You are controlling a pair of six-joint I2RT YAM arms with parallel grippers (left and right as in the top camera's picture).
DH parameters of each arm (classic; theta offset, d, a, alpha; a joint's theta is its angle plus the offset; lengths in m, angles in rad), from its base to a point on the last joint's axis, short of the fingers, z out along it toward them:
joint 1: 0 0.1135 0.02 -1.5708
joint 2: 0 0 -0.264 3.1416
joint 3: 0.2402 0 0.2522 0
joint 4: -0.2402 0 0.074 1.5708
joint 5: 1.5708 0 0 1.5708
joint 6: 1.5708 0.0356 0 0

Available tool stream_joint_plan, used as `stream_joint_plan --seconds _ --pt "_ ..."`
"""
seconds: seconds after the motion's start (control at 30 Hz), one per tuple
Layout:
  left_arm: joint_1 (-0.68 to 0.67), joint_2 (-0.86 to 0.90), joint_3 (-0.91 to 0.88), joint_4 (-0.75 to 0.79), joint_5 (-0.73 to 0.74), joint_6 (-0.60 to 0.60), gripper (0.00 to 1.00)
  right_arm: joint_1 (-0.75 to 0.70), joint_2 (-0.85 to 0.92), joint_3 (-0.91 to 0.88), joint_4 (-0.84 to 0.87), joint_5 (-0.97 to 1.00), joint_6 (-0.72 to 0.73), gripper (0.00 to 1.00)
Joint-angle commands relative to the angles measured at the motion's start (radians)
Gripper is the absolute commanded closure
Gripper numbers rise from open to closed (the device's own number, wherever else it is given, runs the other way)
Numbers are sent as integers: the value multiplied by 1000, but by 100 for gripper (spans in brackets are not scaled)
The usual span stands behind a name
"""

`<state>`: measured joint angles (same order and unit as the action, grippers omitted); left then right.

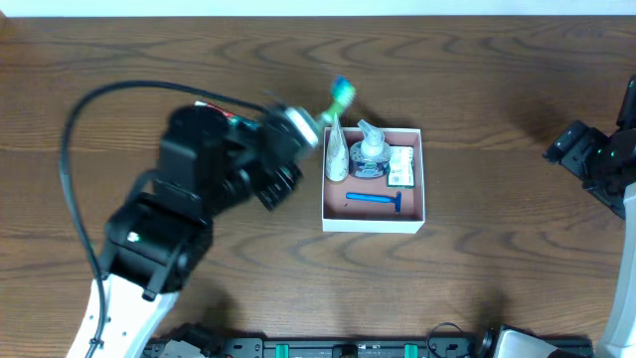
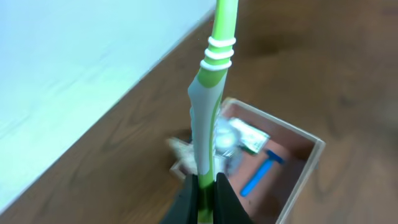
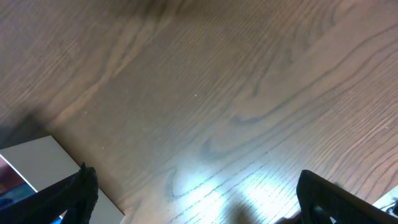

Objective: Pack container
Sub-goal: 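Carry the toothbrush over the box and lower it in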

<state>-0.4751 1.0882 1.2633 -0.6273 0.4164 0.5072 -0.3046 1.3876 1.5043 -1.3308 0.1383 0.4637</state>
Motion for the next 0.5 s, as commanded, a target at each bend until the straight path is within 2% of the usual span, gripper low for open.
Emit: stream_joint_plan --seconds 0.0,0.13,0.3,0.47 --pt "-73 36 3 -29 -19 136 94 -6 0 12 -1 4 11 1" --pt "-148 105 2 -56 -36 137 94 -6 0 12 -1 4 11 1" --pt "-217 219 2 -72 -53 208 94 -6 0 12 0 4 11 1" --pt "-286 324 2 -72 -143 275 94 -6 0 12 -1 4 11 1"
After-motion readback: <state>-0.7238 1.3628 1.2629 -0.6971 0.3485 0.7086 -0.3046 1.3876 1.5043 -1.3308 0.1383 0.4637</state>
